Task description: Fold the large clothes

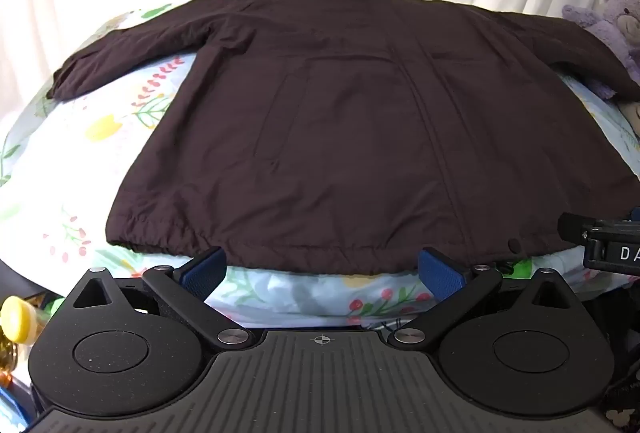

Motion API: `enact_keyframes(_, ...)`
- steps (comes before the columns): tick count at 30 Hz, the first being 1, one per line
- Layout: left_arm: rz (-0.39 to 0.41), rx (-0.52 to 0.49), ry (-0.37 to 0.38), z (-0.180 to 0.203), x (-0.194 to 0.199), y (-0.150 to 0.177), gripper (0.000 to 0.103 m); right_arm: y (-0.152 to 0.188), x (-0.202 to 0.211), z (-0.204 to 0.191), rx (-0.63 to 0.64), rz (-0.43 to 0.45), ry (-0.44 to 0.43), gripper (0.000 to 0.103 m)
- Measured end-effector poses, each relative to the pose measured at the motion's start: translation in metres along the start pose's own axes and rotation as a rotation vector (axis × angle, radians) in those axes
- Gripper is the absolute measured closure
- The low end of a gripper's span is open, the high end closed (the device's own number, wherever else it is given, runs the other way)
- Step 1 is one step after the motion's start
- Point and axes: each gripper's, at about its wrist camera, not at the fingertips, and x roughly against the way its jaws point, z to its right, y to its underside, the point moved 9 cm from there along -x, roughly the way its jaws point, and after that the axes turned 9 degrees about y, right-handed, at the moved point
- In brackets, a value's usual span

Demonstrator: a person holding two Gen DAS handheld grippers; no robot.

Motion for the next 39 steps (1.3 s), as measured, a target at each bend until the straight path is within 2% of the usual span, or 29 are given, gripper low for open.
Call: enact_keyframes(39,-0.022,0.015,0.028,0.0003,-0.0043,-0.0011,0.000,-0.0027,-0.0037,-0.0057,-0.019,-0.001,-0.016,0.004)
